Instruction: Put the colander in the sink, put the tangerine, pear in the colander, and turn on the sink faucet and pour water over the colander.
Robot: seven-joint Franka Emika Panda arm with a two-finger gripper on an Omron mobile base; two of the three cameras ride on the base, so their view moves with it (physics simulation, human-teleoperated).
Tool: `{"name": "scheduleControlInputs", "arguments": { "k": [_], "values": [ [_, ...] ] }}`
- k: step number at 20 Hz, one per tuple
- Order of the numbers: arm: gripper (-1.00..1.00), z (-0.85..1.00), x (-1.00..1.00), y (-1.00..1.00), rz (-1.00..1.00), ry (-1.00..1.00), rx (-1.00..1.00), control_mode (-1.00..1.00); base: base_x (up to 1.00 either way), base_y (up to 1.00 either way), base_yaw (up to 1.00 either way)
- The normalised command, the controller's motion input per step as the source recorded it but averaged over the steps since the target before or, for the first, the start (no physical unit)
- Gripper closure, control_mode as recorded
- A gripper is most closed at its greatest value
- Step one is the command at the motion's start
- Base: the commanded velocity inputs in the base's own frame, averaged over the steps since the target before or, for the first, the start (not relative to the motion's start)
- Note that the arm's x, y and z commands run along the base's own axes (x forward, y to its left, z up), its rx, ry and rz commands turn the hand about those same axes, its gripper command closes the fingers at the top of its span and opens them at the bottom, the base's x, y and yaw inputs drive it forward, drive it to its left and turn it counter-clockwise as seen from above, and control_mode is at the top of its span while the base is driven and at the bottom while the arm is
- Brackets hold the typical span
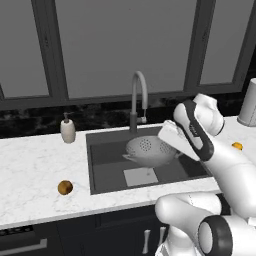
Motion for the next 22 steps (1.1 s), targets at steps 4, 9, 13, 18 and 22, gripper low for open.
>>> {"name": "scheduleControlInputs", "arguments": {
  "k": [4, 9, 13, 18, 22],
  "values": [
    [1.0, -0.14, 0.44, -0.29, 0.09, -0.09, 0.03, -1.0, 0.0, 0.0, 0.0],
    [1.0, -0.16, 0.48, -0.44, 0.12, 0.09, 0.24, -1.0, 0.0, 0.0, 0.0],
    [1.0, -0.23, 0.61, -0.2, 0.06, 0.17, 0.22, -1.0, 0.0, 0.0, 0.0],
    [1.0, -0.48, 0.42, -0.05, 0.01, 0.1, 0.12, -1.0, 0.0, 0.0, 0.0],
    [1.0, -0.52, 0.35, 0.0, 0.0, 0.01, 0.01, -1.0, 0.0, 0.0, 0.0]
  ]
}}
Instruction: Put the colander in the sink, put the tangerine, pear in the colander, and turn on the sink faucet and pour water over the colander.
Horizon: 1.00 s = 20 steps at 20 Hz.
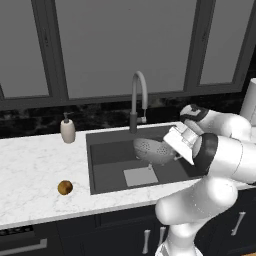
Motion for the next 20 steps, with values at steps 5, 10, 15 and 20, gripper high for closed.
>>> {"name": "scheduleControlInputs", "arguments": {
  "k": [5, 10, 15, 20],
  "values": [
    [1.0, -0.43, 0.44, 0.0, 0.0, 0.0, -0.01, -1.0, 0.0, 0.0, 0.0],
    [1.0, -0.41, 0.46, 0.08, 0.0, 0.0, -0.02, -1.0, 0.0, 0.0, 0.0],
    [1.0, -0.51, 0.26, 0.25, 0.0, 0.0, -0.13, -1.0, 0.0, 0.0, 0.0],
    [1.0, -0.42, 0.3, 0.08, 0.0, 0.0, -0.08, -1.0, 0.0, 0.0, 0.0]
  ]
}}
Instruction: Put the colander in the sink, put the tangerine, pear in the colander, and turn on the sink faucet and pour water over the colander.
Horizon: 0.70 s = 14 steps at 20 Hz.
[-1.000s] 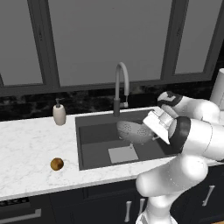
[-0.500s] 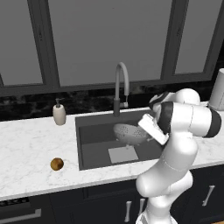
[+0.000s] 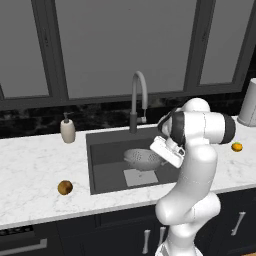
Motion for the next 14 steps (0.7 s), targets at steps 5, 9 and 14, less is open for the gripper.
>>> {"name": "scheduleControlInputs", "arguments": {
  "k": [5, 9, 14],
  "values": [
    [1.0, -0.45, 0.27, 0.01, 0.0, 0.0, -0.02, -1.0, 0.0, 0.0, 0.0],
    [1.0, -0.51, 0.12, 0.0, 0.0, 0.0, -0.03, -1.0, 0.0, 0.0, 0.0],
    [1.0, -0.46, 0.01, 0.0, 0.0, 0.0, -0.01, -1.0, 0.0, 0.0, 0.0]
  ]
}}
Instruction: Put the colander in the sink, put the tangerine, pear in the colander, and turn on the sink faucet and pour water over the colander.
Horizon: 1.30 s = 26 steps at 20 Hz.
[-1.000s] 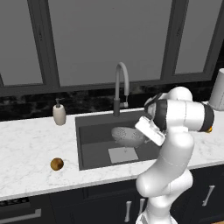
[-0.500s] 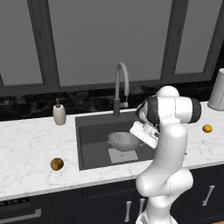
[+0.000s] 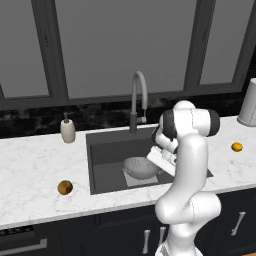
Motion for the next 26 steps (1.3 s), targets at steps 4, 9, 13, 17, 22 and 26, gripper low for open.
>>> {"name": "scheduleControlInputs", "arguments": {
  "k": [4, 9, 13, 17, 22, 26],
  "values": [
    [1.0, -0.37, 0.08, 0.0, 0.0, 0.04, 0.0, -1.0, 0.0, 0.0, 0.0],
    [1.0, -0.3, 0.19, 0.0, 0.0, 0.04, 0.0, -1.0, 0.0, 0.0, 0.0],
    [1.0, -0.23, 0.06, 0.13, 0.03, 0.01, -0.03, -1.0, 0.0, 0.0, 0.0],
    [1.0, -0.17, -0.26, 0.23, 0.07, -0.01, -0.07, -1.0, 0.0, 0.0, 0.0],
    [1.0, -0.11, -0.41, 0.12, 0.07, -0.13, -0.13, -1.0, 0.0, 0.0, 0.0],
    [1.0, -0.11, -0.24, 0.0, 0.0, -0.14, -0.11, -1.0, 0.0, 0.0, 0.0]
  ]
}}
